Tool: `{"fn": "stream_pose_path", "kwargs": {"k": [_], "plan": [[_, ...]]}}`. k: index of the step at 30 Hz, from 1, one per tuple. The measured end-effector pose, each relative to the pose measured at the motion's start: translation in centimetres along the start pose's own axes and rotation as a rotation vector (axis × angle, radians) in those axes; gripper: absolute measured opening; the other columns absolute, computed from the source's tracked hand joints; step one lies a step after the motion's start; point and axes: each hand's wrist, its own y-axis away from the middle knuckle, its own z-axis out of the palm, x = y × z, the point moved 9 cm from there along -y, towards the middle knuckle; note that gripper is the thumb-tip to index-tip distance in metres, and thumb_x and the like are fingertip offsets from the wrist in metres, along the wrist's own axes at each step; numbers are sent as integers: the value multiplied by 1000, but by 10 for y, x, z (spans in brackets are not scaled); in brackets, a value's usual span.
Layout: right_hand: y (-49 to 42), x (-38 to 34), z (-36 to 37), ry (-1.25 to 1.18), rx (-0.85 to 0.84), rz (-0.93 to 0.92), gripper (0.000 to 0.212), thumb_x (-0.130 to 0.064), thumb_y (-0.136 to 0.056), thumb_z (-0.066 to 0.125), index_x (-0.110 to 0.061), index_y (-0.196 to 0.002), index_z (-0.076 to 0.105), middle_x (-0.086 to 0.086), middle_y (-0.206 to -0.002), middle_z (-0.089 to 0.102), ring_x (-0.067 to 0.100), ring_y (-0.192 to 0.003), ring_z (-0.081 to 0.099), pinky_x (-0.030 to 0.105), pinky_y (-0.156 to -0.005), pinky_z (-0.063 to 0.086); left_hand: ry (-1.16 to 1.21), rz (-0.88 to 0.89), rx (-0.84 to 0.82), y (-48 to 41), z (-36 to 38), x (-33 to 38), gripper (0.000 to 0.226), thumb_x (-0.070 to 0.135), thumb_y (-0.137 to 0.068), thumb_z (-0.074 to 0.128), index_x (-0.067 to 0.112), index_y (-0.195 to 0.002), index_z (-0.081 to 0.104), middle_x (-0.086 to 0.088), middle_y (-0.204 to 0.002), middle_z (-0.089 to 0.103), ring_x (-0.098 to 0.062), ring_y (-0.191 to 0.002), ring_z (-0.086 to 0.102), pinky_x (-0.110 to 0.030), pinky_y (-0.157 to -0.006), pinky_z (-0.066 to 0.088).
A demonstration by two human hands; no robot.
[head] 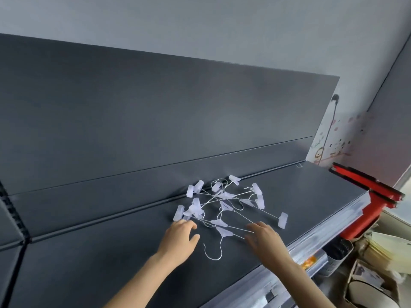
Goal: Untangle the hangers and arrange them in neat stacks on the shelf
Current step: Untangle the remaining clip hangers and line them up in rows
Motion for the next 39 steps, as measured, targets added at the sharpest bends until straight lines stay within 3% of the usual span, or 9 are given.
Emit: {"fn": "stream_pose_path", "kwargs": {"k": [8,12,18,22,25,29,34,36,39], "plan": [[-67,-22,18,38,-94,-60,15,-12,-87,37,-15,-75,46,4,-94,45,29,-91,45,31,-72,31,56,-36,7,-15,13,-9,30,29,-92,49,19,-120,55,6,-117,58,-9,-114,48,-20,-96,38],[-100,-15,30,36,-146,-44,41,-15,-88,40,-20,-129,45,8,-126,48,28,-119,44,35,-94,37,67,-125,20,-7,10,-23,30,34,-89,51,22,-115,57,9,-109,58,-7,-108,51,-24,-94,42],[-121,-22,55,-35,-354,-198,60,-3,-82,41,-31,-135,40,8,-134,46,29,-118,50,35,-93,46,2,-148,-266,8,53,14,48,55,-74,60,28,-113,56,15,-92,46,-5,-99,46,-25,-88,42],[-127,-23,41,1,-303,-268,36,-9,-82,47,-28,-110,59,6,-111,65,24,-90,58,28,-70,46,-74,-200,-295,10,59,17,19,46,-76,62,30,-69,55,12,-85,41,-12,-95,48,-30,-81,43],[-126,-13,33,-50,-300,-271,30,-9,-84,45,-24,-104,61,2,-99,70,20,-85,61,25,-62,43,4,-267,-253,15,51,0,29,37,-78,61,31,-57,43,14,-83,41,-11,-87,49,-30,-80,44],[-125,-8,26,-105,-234,-284,23,-17,-89,44,-21,-108,56,4,-89,66,23,-82,59,27,-63,40,23,-347,-105,20,22,-26,26,27,-83,57,33,-62,44,9,-90,48,-12,-87,52,-28,-81,44],[-119,-7,46,-340,-347,-152,41,-10,-80,56,-8,-120,46,7,-81,59,26,-78,57,27,-65,45,22,-491,113,27,0,-59,25,13,-87,52,31,-70,46,1,-90,58,-14,-78,52,-31,-78,47],[-119,-5,50,-293,-349,-155,45,-6,-79,56,-5,-122,44,10,-89,62,29,-88,58,30,-72,48,-13,-532,187,27,-4,-61,8,15,-88,51,23,-88,53,-1,-96,57,-17,-88,52,-32,-80,47],[-125,2,49,-216,-301,-151,38,-6,-82,52,-4,-119,48,16,-113,62,33,-105,56,34,-84,48,-108,-502,286,16,-6,-43,23,22,-91,50,15,-112,56,-3,-110,54,-20,-109,48,-30,-85,43]]}}
